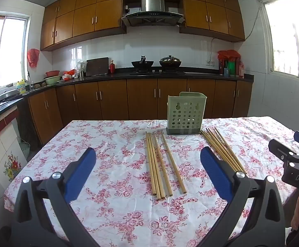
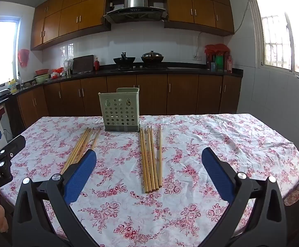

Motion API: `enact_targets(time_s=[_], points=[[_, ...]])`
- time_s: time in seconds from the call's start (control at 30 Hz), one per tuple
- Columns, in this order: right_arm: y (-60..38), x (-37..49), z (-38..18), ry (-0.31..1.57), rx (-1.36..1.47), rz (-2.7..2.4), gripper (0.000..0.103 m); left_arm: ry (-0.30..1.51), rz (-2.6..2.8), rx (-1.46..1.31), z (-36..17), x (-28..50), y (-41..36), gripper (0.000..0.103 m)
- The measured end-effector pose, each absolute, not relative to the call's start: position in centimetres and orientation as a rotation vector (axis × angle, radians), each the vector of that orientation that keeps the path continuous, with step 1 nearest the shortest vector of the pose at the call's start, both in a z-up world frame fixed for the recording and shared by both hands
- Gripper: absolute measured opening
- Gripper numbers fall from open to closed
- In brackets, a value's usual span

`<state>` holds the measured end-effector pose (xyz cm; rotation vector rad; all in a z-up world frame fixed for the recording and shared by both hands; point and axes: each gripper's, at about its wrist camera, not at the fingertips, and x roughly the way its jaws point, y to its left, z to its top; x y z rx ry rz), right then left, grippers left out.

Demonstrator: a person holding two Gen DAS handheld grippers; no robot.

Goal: Organize utensils

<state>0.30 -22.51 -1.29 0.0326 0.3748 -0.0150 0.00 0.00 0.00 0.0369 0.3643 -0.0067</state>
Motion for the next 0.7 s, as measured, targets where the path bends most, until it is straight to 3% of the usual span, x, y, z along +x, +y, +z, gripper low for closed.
enact_targets(time_s=[0.7], points=[[-22.48,0.32,-1.37,0.377,0.036,-0.014,0.101,0.365,-0.007,0.037,0.00,0.01,0.00,0.099]])
